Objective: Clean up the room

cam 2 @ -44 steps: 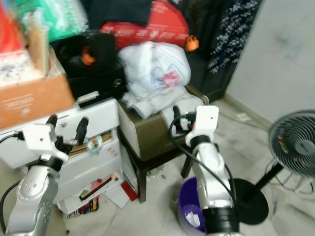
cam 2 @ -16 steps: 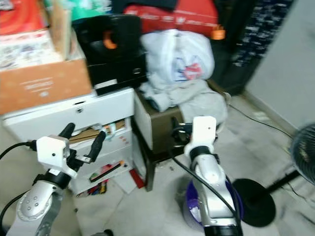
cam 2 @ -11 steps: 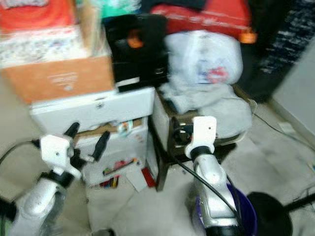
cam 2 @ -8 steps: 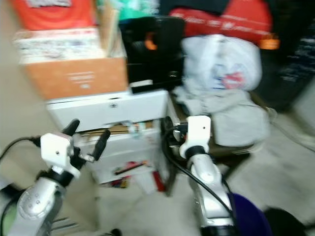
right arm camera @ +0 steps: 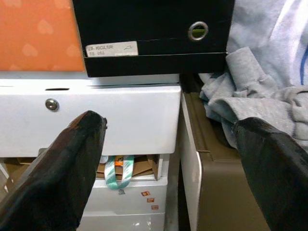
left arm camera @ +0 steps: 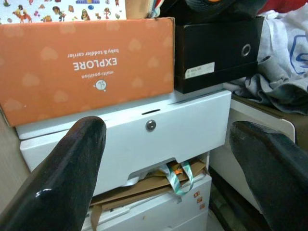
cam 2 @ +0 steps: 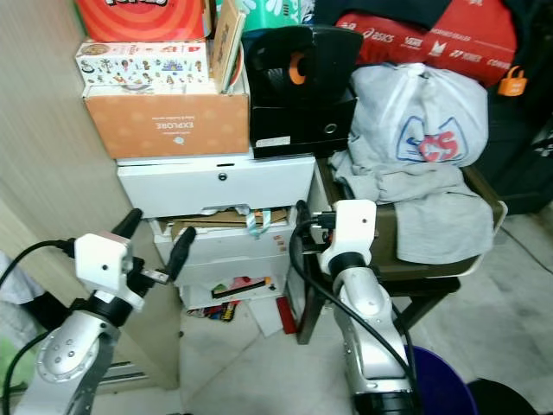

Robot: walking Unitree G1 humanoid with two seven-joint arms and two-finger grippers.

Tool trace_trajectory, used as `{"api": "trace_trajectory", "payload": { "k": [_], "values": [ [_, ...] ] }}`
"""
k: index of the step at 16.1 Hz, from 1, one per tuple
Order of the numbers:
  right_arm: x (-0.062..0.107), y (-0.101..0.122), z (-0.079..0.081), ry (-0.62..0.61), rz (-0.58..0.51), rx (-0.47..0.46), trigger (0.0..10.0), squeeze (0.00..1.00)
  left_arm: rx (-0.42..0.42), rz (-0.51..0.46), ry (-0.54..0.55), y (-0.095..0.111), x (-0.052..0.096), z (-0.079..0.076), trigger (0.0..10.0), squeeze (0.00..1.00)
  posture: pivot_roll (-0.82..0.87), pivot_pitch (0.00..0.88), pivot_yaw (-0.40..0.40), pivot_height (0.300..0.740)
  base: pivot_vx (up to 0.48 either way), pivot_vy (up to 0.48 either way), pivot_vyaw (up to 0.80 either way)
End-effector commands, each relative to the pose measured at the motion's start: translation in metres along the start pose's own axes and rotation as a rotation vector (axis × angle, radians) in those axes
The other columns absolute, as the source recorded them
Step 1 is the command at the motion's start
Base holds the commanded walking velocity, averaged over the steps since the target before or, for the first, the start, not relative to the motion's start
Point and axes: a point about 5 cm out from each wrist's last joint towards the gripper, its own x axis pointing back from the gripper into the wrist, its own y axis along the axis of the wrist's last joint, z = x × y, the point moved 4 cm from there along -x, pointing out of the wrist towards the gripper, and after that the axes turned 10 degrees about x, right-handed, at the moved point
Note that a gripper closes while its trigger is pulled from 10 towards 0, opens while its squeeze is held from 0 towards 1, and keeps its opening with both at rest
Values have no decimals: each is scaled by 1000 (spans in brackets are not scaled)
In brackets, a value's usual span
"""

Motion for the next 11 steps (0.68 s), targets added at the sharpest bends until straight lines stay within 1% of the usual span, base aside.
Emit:
{"api": "trace_trajectory", "payload": {
  "k": [1,8,11],
  "values": [
    [1,1,-5,-10,-2,5,10000,0,5,-1,-3,0,-1,-2,10000,0,-43,100,-81,740,0,-382,0],
    [0,2,-4,-13,-4,2,10000,0,6,-1,0,0,-4,0,10000,0,-46,105,-76,740,0,-388,0],
    [-1,1,-4,-16,-4,7,10000,0,6,-2,34,0,-5,5,10000,0,-45,104,-75,740,0,0,0]
  ]
}}
